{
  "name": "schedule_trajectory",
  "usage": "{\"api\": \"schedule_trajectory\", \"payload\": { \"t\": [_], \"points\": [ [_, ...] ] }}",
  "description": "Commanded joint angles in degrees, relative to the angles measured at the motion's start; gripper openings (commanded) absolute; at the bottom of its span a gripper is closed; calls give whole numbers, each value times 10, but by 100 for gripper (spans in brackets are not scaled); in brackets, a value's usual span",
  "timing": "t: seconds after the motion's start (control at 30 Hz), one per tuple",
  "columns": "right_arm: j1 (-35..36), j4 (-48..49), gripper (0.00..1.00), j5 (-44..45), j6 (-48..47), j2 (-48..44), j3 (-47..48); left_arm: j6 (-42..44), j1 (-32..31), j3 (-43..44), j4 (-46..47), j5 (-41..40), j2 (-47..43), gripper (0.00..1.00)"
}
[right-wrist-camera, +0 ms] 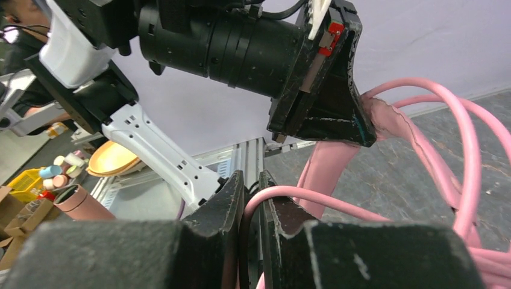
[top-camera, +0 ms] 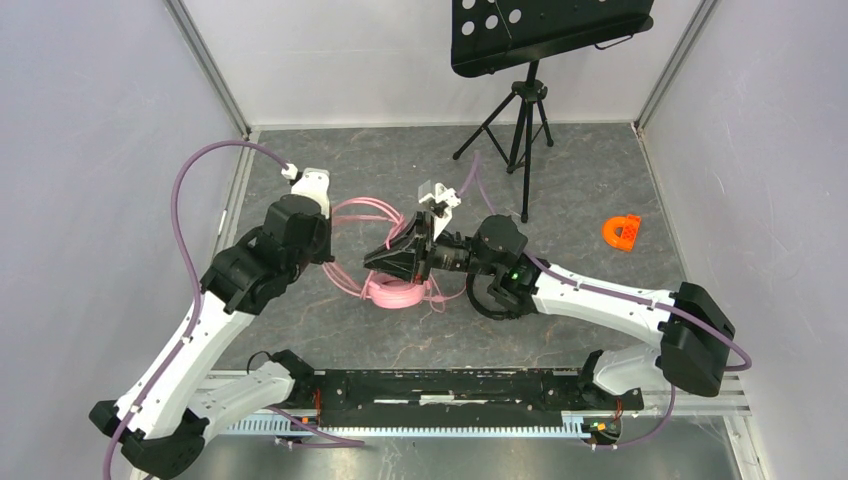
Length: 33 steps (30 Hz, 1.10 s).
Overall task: Wrap the headphones
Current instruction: Wrap the headphones cable around the headphones.
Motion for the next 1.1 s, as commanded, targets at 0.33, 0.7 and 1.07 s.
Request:
{"api": "schedule_trajectory", "payload": {
  "t": [0.33,0.7,1.07],
  "points": [
    [28,-136,18,86,-131,-21,43,-201,4,60,95,39,25,2],
    [31,-232,15,132,-146,-23,72,-236,4,63,119,8,20,2],
    [39,-242,17,159,-165,-23,64,-279,4,65,143,-8,8,2]
  ]
}}
